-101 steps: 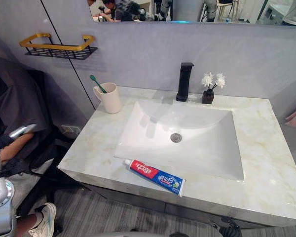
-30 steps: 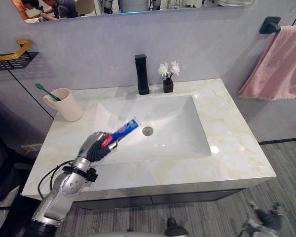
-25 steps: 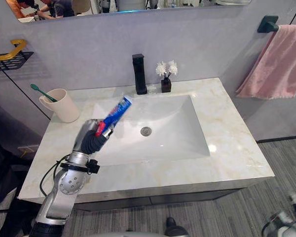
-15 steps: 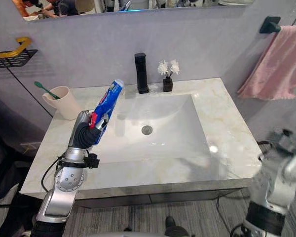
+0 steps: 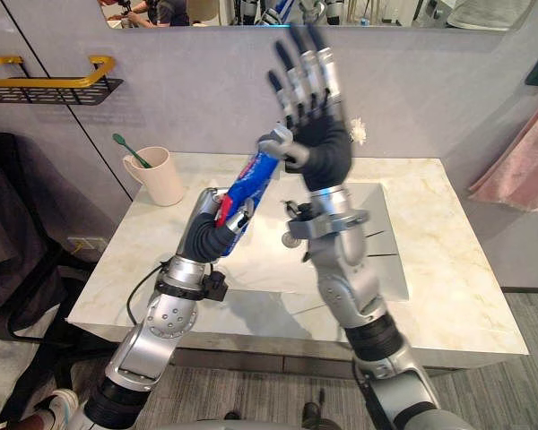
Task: Organize washtable
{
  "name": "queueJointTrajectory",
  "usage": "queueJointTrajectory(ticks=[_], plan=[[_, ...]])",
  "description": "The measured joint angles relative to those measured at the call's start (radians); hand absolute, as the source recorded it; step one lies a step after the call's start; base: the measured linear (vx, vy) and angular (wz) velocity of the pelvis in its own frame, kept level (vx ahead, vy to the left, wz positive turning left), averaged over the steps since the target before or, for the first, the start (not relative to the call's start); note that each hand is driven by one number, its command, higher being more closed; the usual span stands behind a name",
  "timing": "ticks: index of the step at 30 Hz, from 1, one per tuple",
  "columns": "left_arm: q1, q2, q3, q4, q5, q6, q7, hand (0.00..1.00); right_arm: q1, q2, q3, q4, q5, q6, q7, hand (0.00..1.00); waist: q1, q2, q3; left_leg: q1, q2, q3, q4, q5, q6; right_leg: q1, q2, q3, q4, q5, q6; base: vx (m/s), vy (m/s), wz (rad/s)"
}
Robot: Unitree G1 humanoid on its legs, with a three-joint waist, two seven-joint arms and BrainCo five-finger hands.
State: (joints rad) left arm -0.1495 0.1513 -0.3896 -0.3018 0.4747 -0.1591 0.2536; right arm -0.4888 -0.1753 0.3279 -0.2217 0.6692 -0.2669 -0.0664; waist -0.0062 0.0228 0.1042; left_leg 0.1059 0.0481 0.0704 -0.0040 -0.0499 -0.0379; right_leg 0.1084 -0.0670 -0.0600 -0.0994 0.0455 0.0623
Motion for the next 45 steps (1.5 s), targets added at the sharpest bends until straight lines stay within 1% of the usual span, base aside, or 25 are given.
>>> queueJointTrajectory(ticks=[2,6,9,10,14,19,24,29,30,32,35,39,40,42,43,44,45], plan=[[-0.010,-0.003,-0.002,0.003,0.001,0.006,0.014,1.00,0.003,0.012,0.018,0.013,0.000,0.012,0.000,0.00,0.000,0.000,0.000,0.000,-0.005,-0.003,-0.005,0.004,0.001,-0.001,-0.003,-0.003,0.000,0.000,0.001,-0.05,-0.001,0.06],[-0.025,-0.008,-0.015,0.011,0.009,0.019,0.038,1.00,0.023,0.025,0.042,0.030,-0.004,0.016,-0.005,0.00,-0.004,0.000,-0.014,0.000,-0.010,-0.017,-0.035,0.026,0.002,-0.009,-0.007,-0.019,0.000,0.001,0.001,-0.03,-0.011,0.11],[-0.027,-0.011,-0.021,0.036,0.012,0.023,0.056,1.00,0.036,0.041,0.059,0.061,-0.004,0.036,-0.021,0.00,-0.004,-0.001,-0.029,0.000,-0.010,-0.018,-0.036,0.026,0.002,-0.008,-0.006,-0.020,0.000,0.001,0.001,0.00,0.000,0.00],[-0.027,-0.011,-0.022,0.037,0.013,0.026,0.058,1.00,0.048,0.045,0.063,0.061,-0.004,0.037,-0.023,1.00,-0.004,-0.001,-0.029,0.000,-0.010,-0.018,-0.036,0.026,0.002,-0.009,-0.007,-0.020,0.000,0.001,0.001,-0.04,-0.010,0.00],[-0.027,-0.011,-0.041,0.042,0.034,0.032,0.059,1.00,0.089,0.054,0.088,0.089,-0.011,0.047,-0.022,1.00,-0.005,-0.003,-0.032,0.001,-0.010,-0.018,-0.035,0.026,0.002,-0.008,-0.007,-0.020,0.000,0.001,0.002,-0.04,-0.010,0.00],[-0.027,-0.010,-0.041,0.070,0.046,0.040,0.057,1.00,0.112,0.061,0.088,0.101,-0.007,0.051,-0.018,1.00,-0.008,-0.005,-0.033,0.001,-0.010,-0.018,-0.035,0.027,0.002,-0.009,-0.007,-0.019,0.000,0.001,0.002,-0.01,-0.005,0.00],[-0.027,-0.010,-0.049,0.090,0.046,0.040,0.050,1.00,0.135,0.063,0.089,0.117,0.058,0.050,0.015,1.00,-0.008,-0.013,-0.039,0.001,-0.011,-0.018,-0.035,0.027,0.002,-0.008,-0.007,-0.020,0.000,0.001,0.002,0.00,0.000,0.00],[-0.016,-0.010,-0.059,0.107,0.046,0.040,0.029,1.00,0.160,0.075,0.076,0.126,0.069,0.046,0.031,1.00,-0.008,-0.021,-0.043,0.002,-0.010,-0.018,-0.035,0.027,0.002,-0.008,-0.007,-0.019,0.000,0.002,0.003,-0.03,-0.009,0.00],[-0.007,-0.011,-0.060,0.107,0.046,0.039,0.028,0.00,0.167,0.079,0.075,0.126,0.068,0.047,0.034,1.00,-0.008,-0.021,-0.043,0.003,-0.010,-0.017,-0.035,0.027,0.002,-0.008,-0.007,-0.019,0.000,0.002,0.003,-0.04,-0.012,-0.01],[0.015,-0.010,-0.060,0.107,0.046,0.036,0.023,0.00,0.178,0.077,0.070,0.127,0.067,0.052,0.049,1.00,-0.008,-0.021,-0.043,0.005,-0.010,-0.016,-0.035,0.026,0.002,-0.008,-0.007,-0.018,0.000,0.002,0.003,-0.02,-0.006,-0.01],[0.030,-0.010,-0.057,0.107,0.046,0.032,0.006,0.00,0.194,0.071,0.066,0.127,0.066,0.055,0.051,1.00,-0.007,-0.021,-0.043,0.009,-0.010,-0.016,-0.036,0.026,0.002,-0.008,-0.007,-0.017,0.000,0.002,0.003,0.00,0.000,0.00],[0.061,-0.012,-0.024,0.098,0.047,-0.003,-0.011,0.00,0.200,0.077,0.049,0.125,0.052,0.062,0.068,1.00,-0.007,-0.021,-0.043,0.012,-0.010,-0.014,-0.038,0.026,0.002,-0.007,-0.006,-0.016,0.000,0.001,0.003,0.00,0.000,0.00],[0.077,-0.011,-0.013,0.075,0.049,-0.007,-0.017,0.00,0.199,0.085,0.034,0.115,0.039,0.072,0.073,1.00,-0.007,-0.021,-0.043,0.012,-0.010,-0.014,-0.038,0.026,0.002,-0.006,-0.006,-0.016,0.000,0.001,0.003,0.00,0.000,0.00],[0.111,-0.012,0.012,0.041,0.050,-0.027,-0.019,0.00,0.199,0.094,0.016,0.092,0.025,0.077,0.073,1.00,-0.007,-0.021,-0.043,0.012,-0.010,-0.014,-0.038,0.026,0.002,-0.005,-0.006,-0.016,0.000,0.001,0.003,0.00,0.000,0.00],[0.144,-0.026,0.082,0.000,0.048,-0.030,-0.004,0.00,0.207,0.098,-0.033,0.075,0.023,0.076,0.071,1.00,-0.005,-0.021,-0.043,0.012,-0.010,-0.015,-0.038,0.026,0.002,0.000,-0.006,-0.016,0.000,0.001,0.003,0.00,0.000,0.00],[0.164,-0.043,0.175,-0.032,0.044,-0.029,0.025,0.00,0.215,0.100,-0.102,0.073,0.021,0.072,0.066,1.00,-0.005,-0.022,-0.043,0.013,-0.010,-0.016,-0.038,0.026,0.002,0.002,-0.007,-0.018,0.000,0.001,0.003,0.00,0.000,0.06],[0.179,-0.049,0.307,-0.069,0.033,-0.023,0.076,0.00,0.226,0.091,-0.206,0.073,0.015,0.059,0.046,1.00,0.000,-0.022,-0.043,0.013,-0.011,-0.020,-0.038,0.026,0.002,0.004,-0.007,-0.021,0.000,0.001,0.004,0.00,0.000,0.08]])
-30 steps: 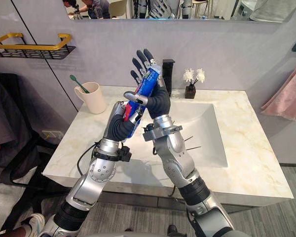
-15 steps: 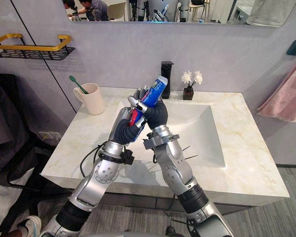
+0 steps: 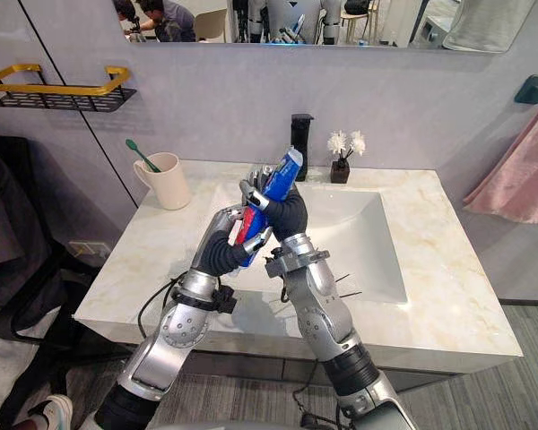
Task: Organize washtable
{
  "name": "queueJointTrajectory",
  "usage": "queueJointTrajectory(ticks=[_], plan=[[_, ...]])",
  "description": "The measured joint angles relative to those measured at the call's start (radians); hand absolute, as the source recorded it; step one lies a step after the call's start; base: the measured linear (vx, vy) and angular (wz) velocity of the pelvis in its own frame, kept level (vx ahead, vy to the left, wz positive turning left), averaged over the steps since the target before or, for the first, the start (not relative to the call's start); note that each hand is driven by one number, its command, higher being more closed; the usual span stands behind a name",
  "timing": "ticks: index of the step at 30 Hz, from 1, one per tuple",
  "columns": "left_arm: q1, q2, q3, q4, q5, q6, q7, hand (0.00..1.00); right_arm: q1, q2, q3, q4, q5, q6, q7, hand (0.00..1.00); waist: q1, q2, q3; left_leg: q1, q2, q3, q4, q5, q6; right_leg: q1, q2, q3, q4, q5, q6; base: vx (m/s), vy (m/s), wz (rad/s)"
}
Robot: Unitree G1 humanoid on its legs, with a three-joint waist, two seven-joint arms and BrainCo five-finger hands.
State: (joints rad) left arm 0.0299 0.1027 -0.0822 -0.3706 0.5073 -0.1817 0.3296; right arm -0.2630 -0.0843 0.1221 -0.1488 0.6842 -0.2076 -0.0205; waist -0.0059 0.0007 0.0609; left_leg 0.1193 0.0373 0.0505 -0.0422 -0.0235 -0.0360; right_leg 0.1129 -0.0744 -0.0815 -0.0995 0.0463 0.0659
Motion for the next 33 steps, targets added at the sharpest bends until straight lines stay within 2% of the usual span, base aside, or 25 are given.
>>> queueJointTrajectory(ticks=[3,8,12,16,18,24,30,33], plan=[[0.055,0.021,0.214,-0.062,-0.028,0.003,0.088,0.00,0.029,-0.036,-0.183,-0.009,-0.010,-0.050,-0.038,1.00,0.019,0.000,0.000,0.001,-0.002,-0.006,-0.003,0.000,0.000,0.002,-0.002,-0.005,0.000,-0.003,0.003,0.00,0.000,0.06],[0.155,-0.029,0.309,-0.055,-0.067,-0.001,0.122,0.00,0.054,-0.053,-0.224,-0.101,-0.029,-0.072,-0.042,1.00,0.021,-0.001,0.000,0.001,-0.002,-0.010,-0.013,0.000,-0.001,-0.001,-0.002,-0.008,0.000,-0.004,0.004,0.00,0.000,0.01],[0.191,-0.071,0.426,0.074,-0.176,-0.003,0.138,0.00,0.060,-0.051,-0.235,-0.110,-0.076,-0.079,-0.047,1.00,0.023,-0.003,-0.001,0.000,-0.002,-0.023,-0.022,0.005,-0.002,0.002,-0.003,-0.026,0.000,-0.005,0.004,-0.02,-0.012,0.11],[0.243,-0.097,0.513,0.348,-0.342,0.002,0.118,0.00,0.072,-0.048,-0.275,-0.110,-0.153,-0.079,-0.078,1.00,0.032,-0.013,-0.008,-0.008,-0.002,-0.027,-0.032,0.009,-0.003,-0.008,-0.009,-0.034,0.000,-0.012,0.013,-0.03,-0.018,0.05],[0.267,-0.101,0.519,0.488,-0.410,0.005,0.085,0.00,0.077,-0.048,-0.302,-0.102,-0.189,-0.079,-0.095,1.00,0.040,-0.019,-0.012,-0.014,-0.005,-0.035,-0.038,0.012,-0.002,-0.012,-0.013,-0.044,0.000,-0.013,0.015,-0.01,-0.015,0.12],[0.287,-0.108,0.488,0.825,-0.457,0.030,-0.058,0.00,0.051,-0.054,-0.322,-0.015,-0.343,-0.068,-0.148,1.00,0.050,-0.035,-0.019,-0.030,-0.021,-0.075,-0.047,0.029,0.008,-0.013,-0.029,-0.082,0.000,-0.017,0.021,0.00,-0.004,0.18],[0.296,-0.092,0.344,0.993,-0.454,0.033,-0.153,0.00,-0.133,-0.105,-0.305,0.111,-0.482,-0.057,-0.219,1.00,0.083,-0.048,-0.009,-0.068,-0.022,-0.113,-0.025,0.031,0.007,-0.020,-0.032,-0.119,0.000,-0.018,0.021,-0.05,-0.016,0.21],[0.295,-0.089,0.301,1.031,-0.444,0.035,-0.167,0.00,-0.260,-0.149,-0.290,0.172,-0.527,-0.057,-0.251,1.00,0.105,-0.052,0.005,-0.091,-0.018,-0.135,-0.024,0.036,0.000,-0.031,-0.030,-0.140,0.000,-0.017,0.020,-0.06,-0.029,0.19]])
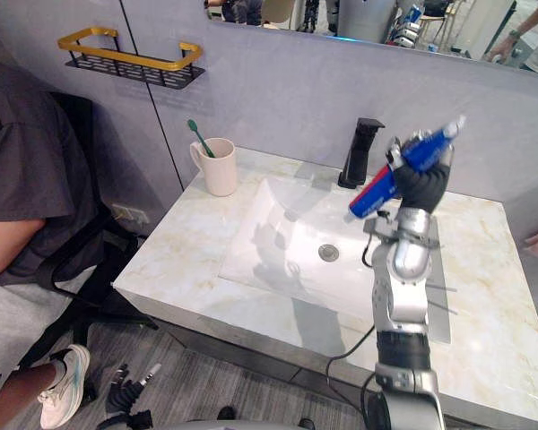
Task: Organize washtable
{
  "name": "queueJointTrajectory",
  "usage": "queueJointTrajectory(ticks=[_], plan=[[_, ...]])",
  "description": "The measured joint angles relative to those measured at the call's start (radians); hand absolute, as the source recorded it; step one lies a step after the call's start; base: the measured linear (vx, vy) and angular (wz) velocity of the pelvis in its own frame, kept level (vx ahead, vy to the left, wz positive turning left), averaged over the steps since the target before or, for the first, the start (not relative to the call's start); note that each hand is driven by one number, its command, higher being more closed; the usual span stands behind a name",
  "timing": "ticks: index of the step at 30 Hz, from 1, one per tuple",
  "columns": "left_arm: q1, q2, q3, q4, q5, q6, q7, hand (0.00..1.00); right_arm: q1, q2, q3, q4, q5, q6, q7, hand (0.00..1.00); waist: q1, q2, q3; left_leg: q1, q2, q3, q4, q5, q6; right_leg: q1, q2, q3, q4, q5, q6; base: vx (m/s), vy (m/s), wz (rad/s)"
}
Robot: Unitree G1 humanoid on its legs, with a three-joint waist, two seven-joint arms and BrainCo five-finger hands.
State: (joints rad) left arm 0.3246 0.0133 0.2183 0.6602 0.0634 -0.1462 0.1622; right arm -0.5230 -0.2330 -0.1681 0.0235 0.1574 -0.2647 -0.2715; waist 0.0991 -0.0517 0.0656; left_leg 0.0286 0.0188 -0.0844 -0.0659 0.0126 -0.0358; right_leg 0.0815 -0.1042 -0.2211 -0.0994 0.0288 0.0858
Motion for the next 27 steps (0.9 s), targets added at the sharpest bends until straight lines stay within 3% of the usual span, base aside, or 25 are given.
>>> queueJointTrajectory(ticks=[6,10,13,18,24,27], plan=[[-0.004,0.036,-0.051,0.019,0.009,0.003,-0.024,0.00,-0.246,-0.062,0.062,0.142,-0.039,0.004,-0.049,1.00,0.039,-0.003,0.035,-0.030,0.001,-0.040,0.002,0.013,-0.006,-0.012,0.004,-0.030,0.000,-0.002,-0.004,-0.03,-0.021,0.20],[-0.032,0.055,-0.063,0.042,0.009,0.002,-0.032,0.00,-0.405,-0.099,0.105,0.246,-0.063,0.013,-0.078,1.00,0.083,-0.010,0.064,-0.062,-0.001,-0.060,0.003,0.027,-0.005,-0.030,0.005,-0.061,0.000,-0.002,-0.005,-0.01,-0.015,0.20],[-0.035,0.070,-0.084,0.044,0.009,-0.010,-0.033,0.00,-0.500,-0.099,0.153,0.307,-0.101,0.029,-0.098,1.00,0.093,-0.011,0.089,-0.083,-0.005,-0.081,0.013,0.027,-0.004,-0.036,0.005,-0.081,0.000,-0.002,-0.005,0.01,-0.006,0.20],[-0.053,0.087,-0.108,0.048,0.008,-0.019,-0.035,0.00,-0.634,-0.102,0.184,0.434,-0.152,0.056,-0.128,1.00,0.135,-0.017,0.137,-0.120,-0.008,-0.107,0.032,0.027,-0.005,-0.051,0.003,-0.113,0.000,-0.002,-0.004,0.00,0.000,0.19],[-0.074,0.107,-0.147,0.048,-0.013,-0.027,-0.039,0.00,-0.743,-0.115,0.228,0.532,-0.167,0.079,-0.154,1.00,0.164,-0.015,0.187,-0.165,-0.017,-0.137,0.049,0.028,-0.006,-0.074,0.000,-0.143,0.000,-0.002,-0.004,-0.01,0.007,0.14],[-0.076,0.111,-0.149,0.048,-0.014,-0.030,-0.038,0.00,-0.756,-0.132,0.250,0.568,-0.173,0.086,-0.172,1.00,0.164,-0.017,0.196,-0.175,-0.021,-0.155,0.050,0.030,-0.007,-0.074,-0.001,-0.165,0.000,-0.002,-0.004,0.00,0.011,0.19]])
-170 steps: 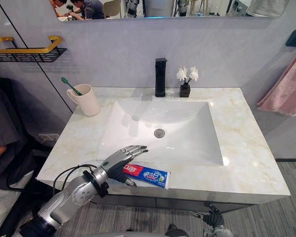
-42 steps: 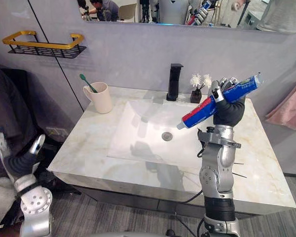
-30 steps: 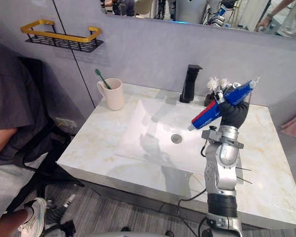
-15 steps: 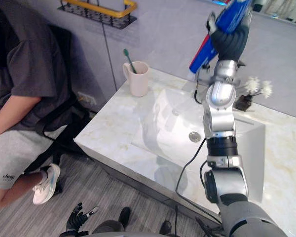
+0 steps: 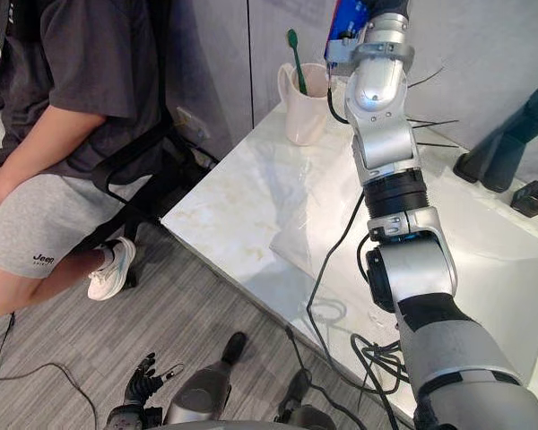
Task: Organize washtable
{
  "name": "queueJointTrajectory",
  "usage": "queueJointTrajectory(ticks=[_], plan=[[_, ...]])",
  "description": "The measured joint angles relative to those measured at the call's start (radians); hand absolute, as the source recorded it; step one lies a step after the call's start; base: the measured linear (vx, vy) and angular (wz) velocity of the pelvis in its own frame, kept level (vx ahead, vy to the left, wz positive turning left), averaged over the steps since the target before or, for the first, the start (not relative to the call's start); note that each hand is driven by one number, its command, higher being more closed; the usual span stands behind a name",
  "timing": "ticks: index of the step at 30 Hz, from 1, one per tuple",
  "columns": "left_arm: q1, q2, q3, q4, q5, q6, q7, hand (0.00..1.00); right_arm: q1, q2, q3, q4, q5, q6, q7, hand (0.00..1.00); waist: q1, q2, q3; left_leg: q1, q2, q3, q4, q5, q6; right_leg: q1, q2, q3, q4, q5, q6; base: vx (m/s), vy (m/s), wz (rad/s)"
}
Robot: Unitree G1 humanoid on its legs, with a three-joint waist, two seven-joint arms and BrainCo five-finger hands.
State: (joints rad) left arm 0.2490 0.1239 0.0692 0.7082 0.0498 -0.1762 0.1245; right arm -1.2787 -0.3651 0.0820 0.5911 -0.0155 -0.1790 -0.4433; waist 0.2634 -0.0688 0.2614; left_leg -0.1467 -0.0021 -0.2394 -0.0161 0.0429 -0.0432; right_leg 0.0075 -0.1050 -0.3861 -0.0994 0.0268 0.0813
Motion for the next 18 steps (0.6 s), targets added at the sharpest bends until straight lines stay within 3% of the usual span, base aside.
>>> queueJointTrajectory(ticks=[10,11,18], plan=[[-0.017,0.019,-0.043,0.010,-0.022,-0.008,0.012,0.00,-0.047,-0.011,0.015,0.073,-0.048,0.038,-0.042,1.00,0.003,0.005,0.040,-0.021,0.000,-0.014,0.000,0.005,-0.005,-0.013,0.002,-0.022,0.000,-0.004,-0.006,0.00,0.004,0.05],[-0.023,0.020,-0.049,0.014,-0.022,-0.008,0.013,0.00,-0.059,-0.017,0.015,0.075,-0.057,0.040,-0.042,0.00,0.003,0.008,0.048,-0.021,0.000,-0.014,0.000,0.005,-0.005,-0.013,0.003,-0.022,0.000,-0.004,-0.006,0.00,0.000,0.00],[-0.036,0.027,-0.076,0.033,-0.040,-0.008,0.029,0.00,-0.068,-0.025,0.037,0.108,-0.053,0.050,-0.041,0.00,0.001,0.016,0.053,-0.021,0.001,-0.009,0.001,0.005,-0.005,-0.015,0.003,-0.019,0.000,-0.005,-0.006,0.00,0.000,0.00]])
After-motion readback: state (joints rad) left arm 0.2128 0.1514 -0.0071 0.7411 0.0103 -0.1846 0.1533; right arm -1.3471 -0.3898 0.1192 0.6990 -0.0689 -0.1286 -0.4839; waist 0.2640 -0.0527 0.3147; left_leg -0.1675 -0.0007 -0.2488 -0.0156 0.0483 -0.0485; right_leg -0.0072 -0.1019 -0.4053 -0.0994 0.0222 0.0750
